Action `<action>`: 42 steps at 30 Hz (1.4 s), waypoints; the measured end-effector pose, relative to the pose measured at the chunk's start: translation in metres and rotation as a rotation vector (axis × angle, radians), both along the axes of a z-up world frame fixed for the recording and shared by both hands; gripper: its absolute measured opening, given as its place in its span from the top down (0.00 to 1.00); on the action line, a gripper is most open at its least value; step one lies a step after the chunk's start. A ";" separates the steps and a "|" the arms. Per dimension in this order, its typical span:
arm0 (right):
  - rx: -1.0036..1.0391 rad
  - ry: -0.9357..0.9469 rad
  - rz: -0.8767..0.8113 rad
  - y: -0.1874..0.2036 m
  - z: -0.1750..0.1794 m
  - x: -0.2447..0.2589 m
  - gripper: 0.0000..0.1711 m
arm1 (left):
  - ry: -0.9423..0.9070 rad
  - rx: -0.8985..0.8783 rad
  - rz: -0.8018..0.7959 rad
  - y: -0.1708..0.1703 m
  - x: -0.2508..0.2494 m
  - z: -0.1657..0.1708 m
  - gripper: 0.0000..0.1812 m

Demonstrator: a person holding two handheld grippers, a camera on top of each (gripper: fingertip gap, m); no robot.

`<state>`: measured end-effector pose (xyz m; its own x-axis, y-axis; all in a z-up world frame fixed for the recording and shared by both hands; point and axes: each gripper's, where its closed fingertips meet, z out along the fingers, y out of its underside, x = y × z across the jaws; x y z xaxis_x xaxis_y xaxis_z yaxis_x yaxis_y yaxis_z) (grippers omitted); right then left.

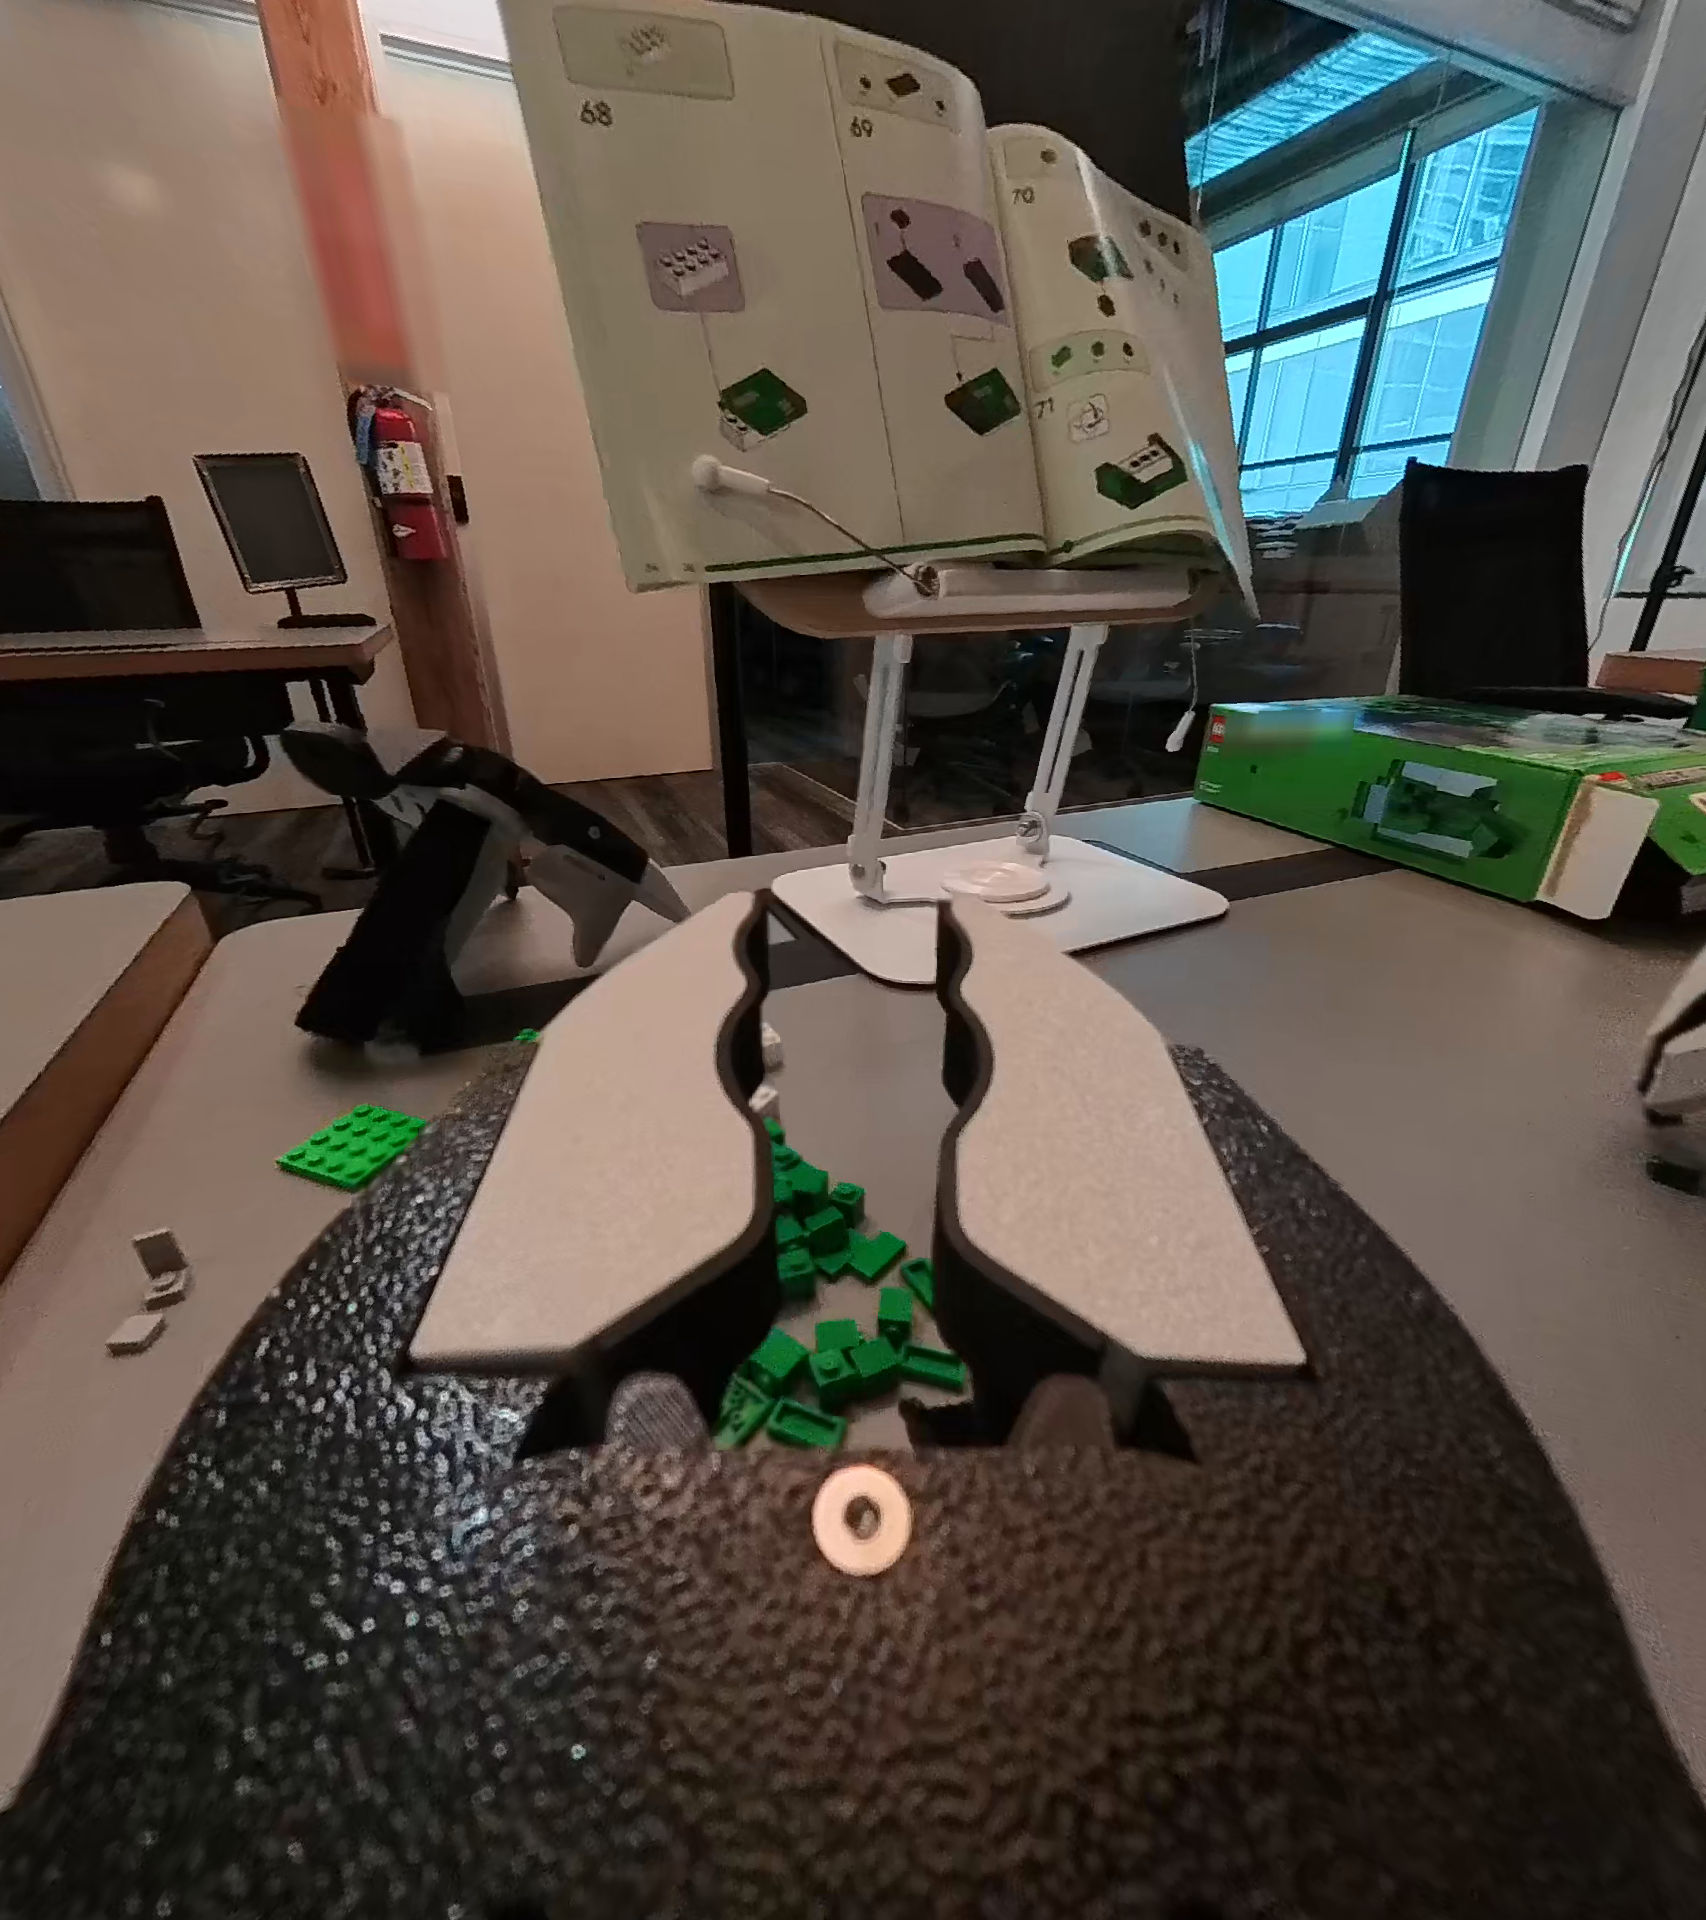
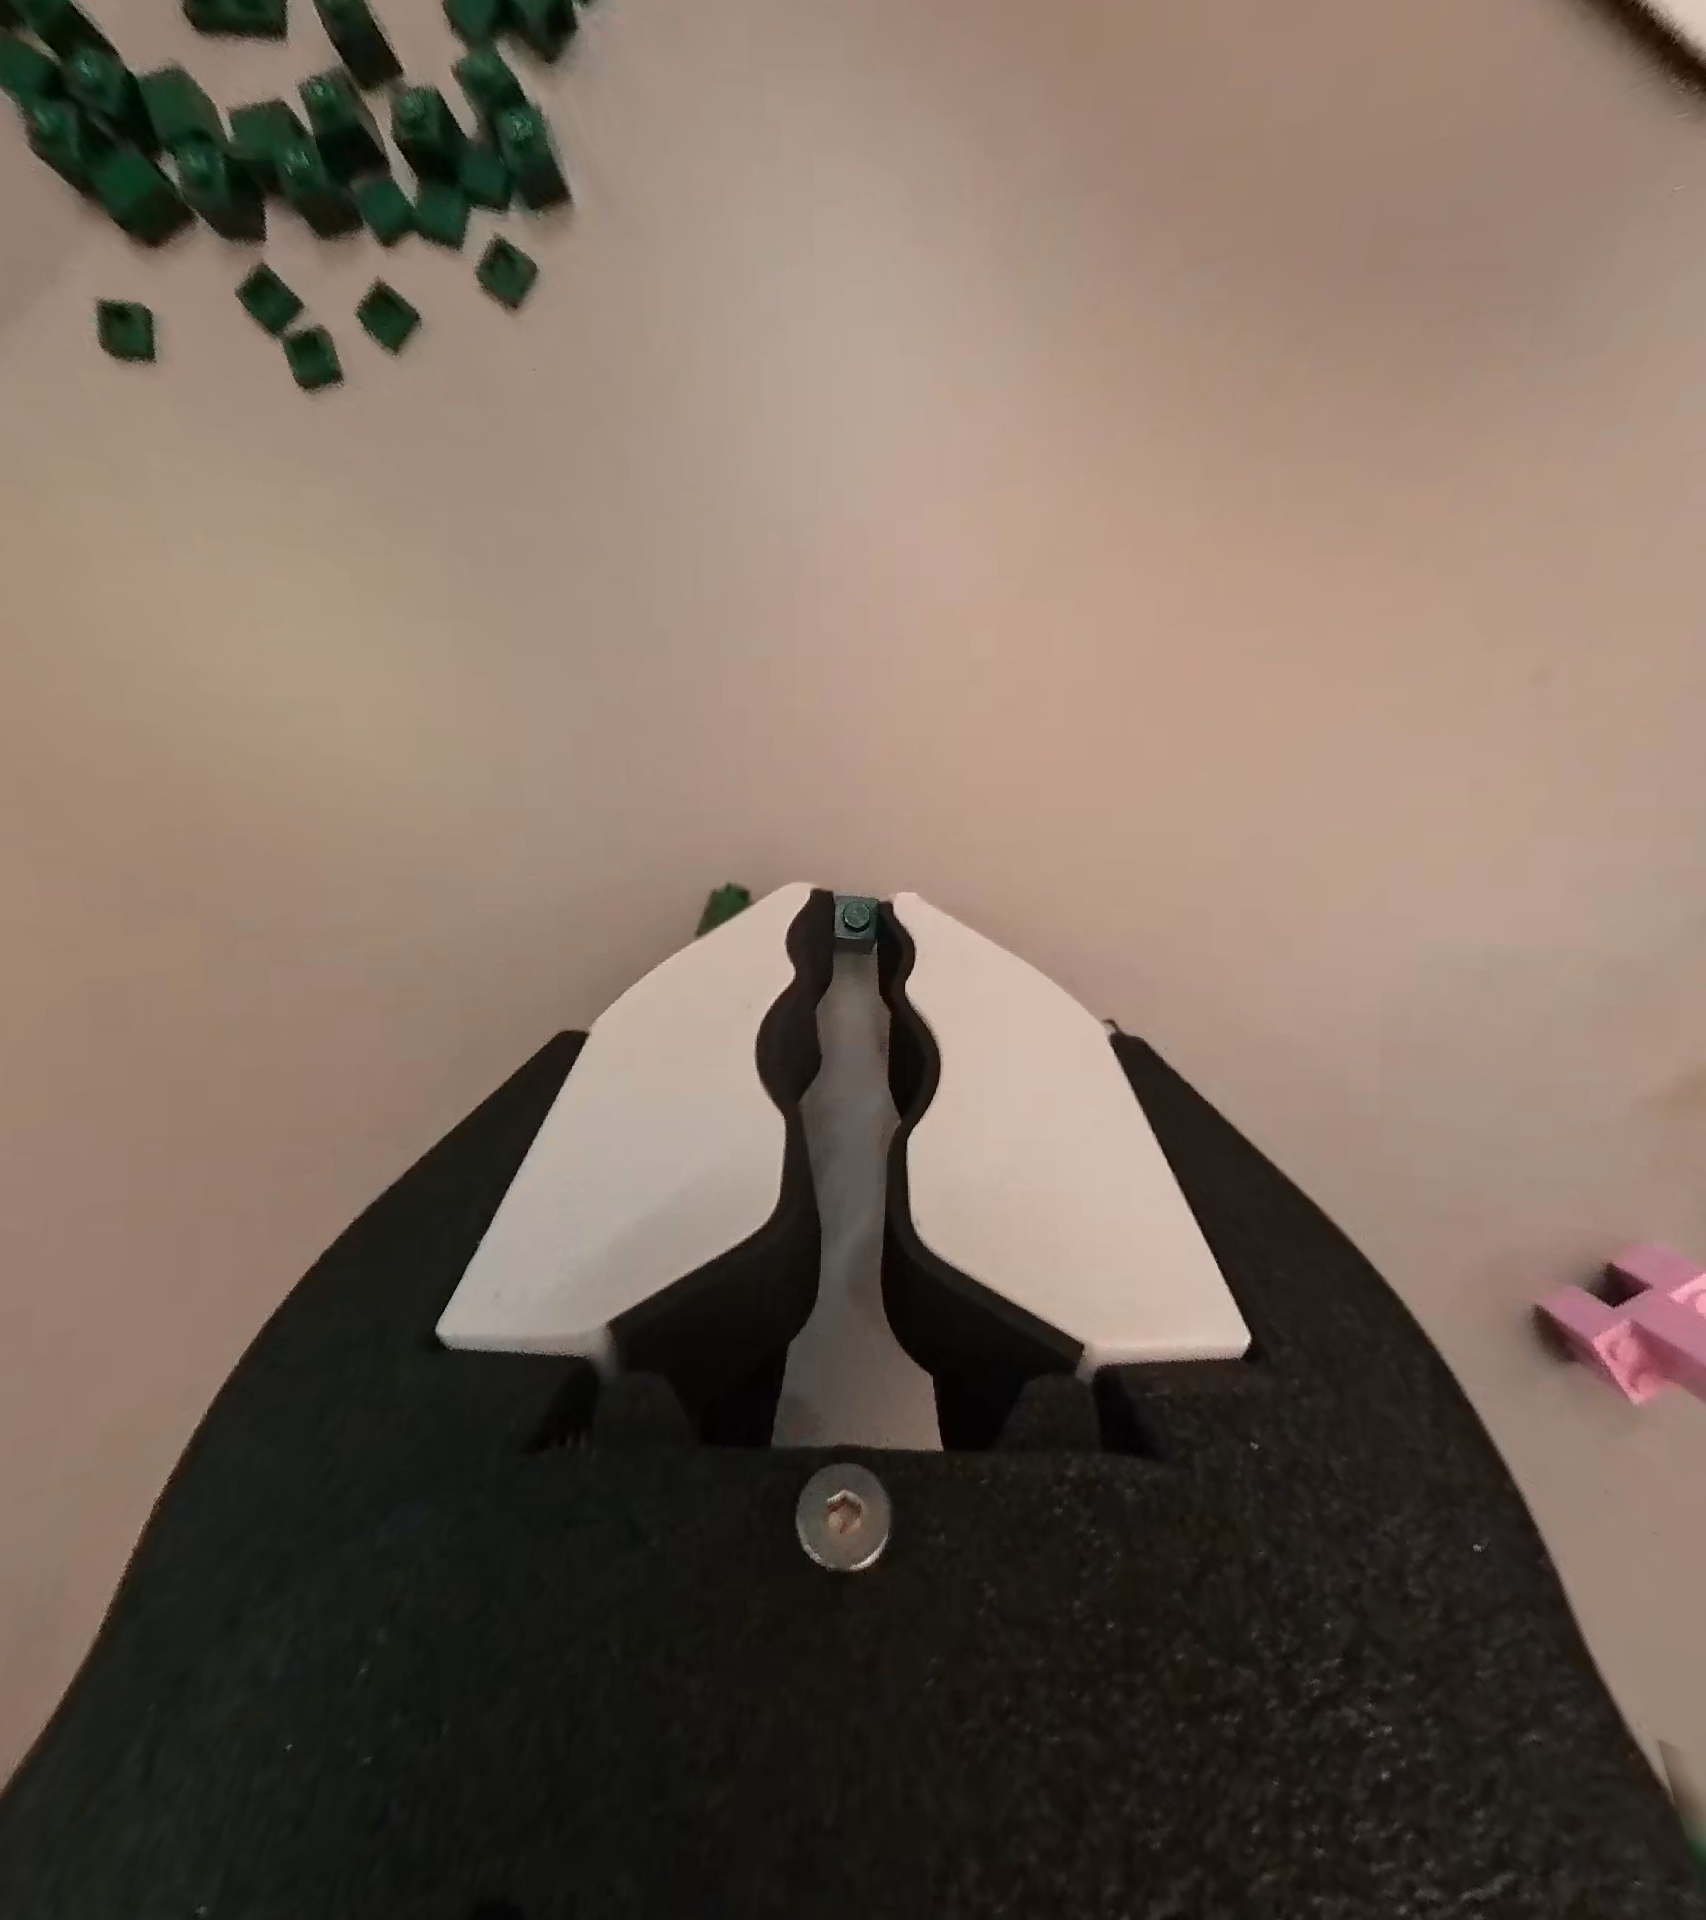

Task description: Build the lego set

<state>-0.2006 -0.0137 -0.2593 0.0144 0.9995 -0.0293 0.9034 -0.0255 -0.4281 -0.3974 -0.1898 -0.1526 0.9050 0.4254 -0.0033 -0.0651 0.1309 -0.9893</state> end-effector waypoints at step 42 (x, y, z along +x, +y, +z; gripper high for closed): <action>0.095 0.387 0.572 -0.175 0.004 -0.211 0.89 | -0.021 0.089 0.198 -0.051 -0.052 0.012 0.84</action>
<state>-0.4116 -0.1886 -0.2551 -0.5094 0.8452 0.1616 0.5458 0.4626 -0.6987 -0.4491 -0.2407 -0.1408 0.8030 0.5930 0.0601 -0.0775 0.2040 -0.9759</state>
